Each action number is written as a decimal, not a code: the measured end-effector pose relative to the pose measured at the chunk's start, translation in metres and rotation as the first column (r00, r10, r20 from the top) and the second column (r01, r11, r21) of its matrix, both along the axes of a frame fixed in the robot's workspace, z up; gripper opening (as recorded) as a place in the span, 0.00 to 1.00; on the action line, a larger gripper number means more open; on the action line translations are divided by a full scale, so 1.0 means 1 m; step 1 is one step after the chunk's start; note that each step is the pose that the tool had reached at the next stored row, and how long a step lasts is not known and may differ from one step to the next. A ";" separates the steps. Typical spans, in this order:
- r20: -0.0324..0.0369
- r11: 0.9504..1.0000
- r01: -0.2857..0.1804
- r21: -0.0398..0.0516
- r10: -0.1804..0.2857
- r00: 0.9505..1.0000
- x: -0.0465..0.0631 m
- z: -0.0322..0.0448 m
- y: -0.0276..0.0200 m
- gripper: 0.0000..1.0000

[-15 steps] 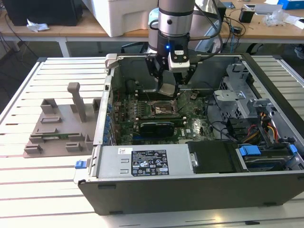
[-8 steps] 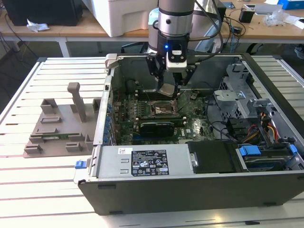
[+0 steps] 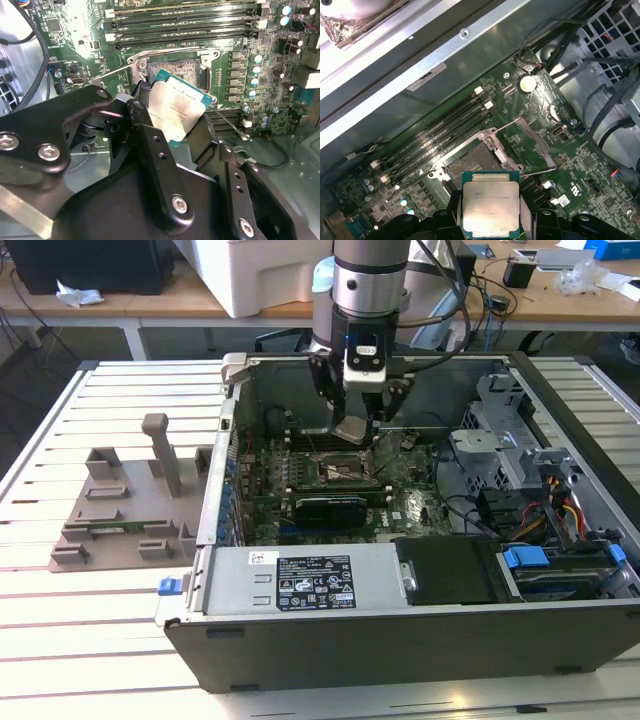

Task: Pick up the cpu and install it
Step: 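Place the cpu into insertion slot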

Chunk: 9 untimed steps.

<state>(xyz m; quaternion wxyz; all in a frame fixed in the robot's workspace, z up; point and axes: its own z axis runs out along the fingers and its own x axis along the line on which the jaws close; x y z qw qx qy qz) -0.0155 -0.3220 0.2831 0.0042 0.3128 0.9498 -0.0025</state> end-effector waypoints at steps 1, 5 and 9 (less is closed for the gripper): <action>0.000 1.000 0.018 0.000 -0.018 1.000 0.000 0.0000 0.0000 0.54; 0.000 0.998 0.062 -0.002 -0.062 0.998 0.000 0.0000 0.0000 0.54; 0.000 0.995 0.098 -0.003 -0.098 0.995 0.000 0.0000 0.0000 0.54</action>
